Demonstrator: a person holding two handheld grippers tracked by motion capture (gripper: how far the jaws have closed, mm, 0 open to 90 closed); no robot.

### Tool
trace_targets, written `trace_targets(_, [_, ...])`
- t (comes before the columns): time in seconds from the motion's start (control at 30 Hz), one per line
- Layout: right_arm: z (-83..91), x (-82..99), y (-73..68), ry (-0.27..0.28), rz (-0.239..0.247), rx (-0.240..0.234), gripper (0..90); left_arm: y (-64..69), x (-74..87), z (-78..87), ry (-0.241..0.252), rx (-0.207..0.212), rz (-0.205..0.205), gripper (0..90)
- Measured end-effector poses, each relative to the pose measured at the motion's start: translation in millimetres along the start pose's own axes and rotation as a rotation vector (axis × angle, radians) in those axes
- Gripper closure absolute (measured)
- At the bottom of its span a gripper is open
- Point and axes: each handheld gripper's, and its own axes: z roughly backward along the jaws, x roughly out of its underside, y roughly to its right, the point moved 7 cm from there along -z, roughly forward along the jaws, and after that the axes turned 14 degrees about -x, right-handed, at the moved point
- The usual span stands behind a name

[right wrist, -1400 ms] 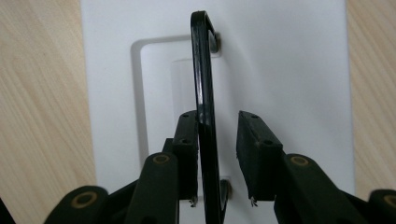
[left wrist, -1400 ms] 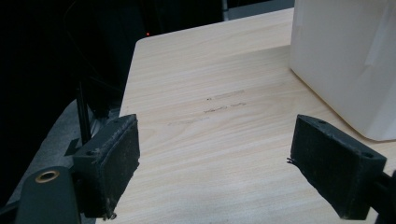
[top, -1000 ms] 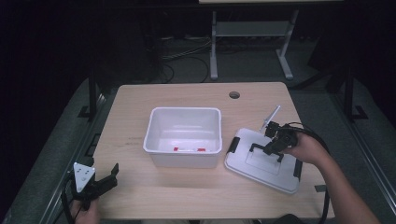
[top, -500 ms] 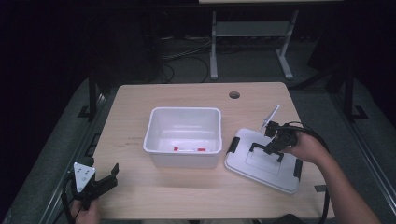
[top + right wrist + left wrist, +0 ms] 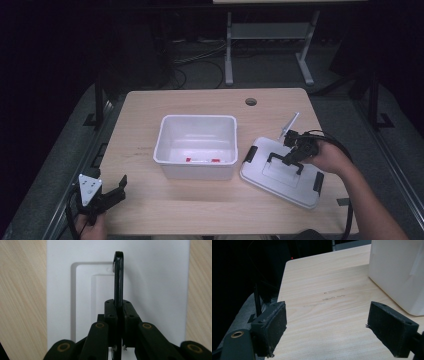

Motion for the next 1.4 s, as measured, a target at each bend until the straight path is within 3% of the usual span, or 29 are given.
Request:
trace_targets(0.57, [19.3, -9.2, -10.9, -0.013, 0.045, 0.01, 84.3, -0.1, -0.2, 0.5, 0.001, -0.003, -0.006, 15.0])
trace_targets(1.4, [63.0, -15.9, -27.0, -0.014, 0.09, 0.029, 84.2, -1.2, -0.2, 0.6, 0.001, -0.011, 0.0, 15.0])
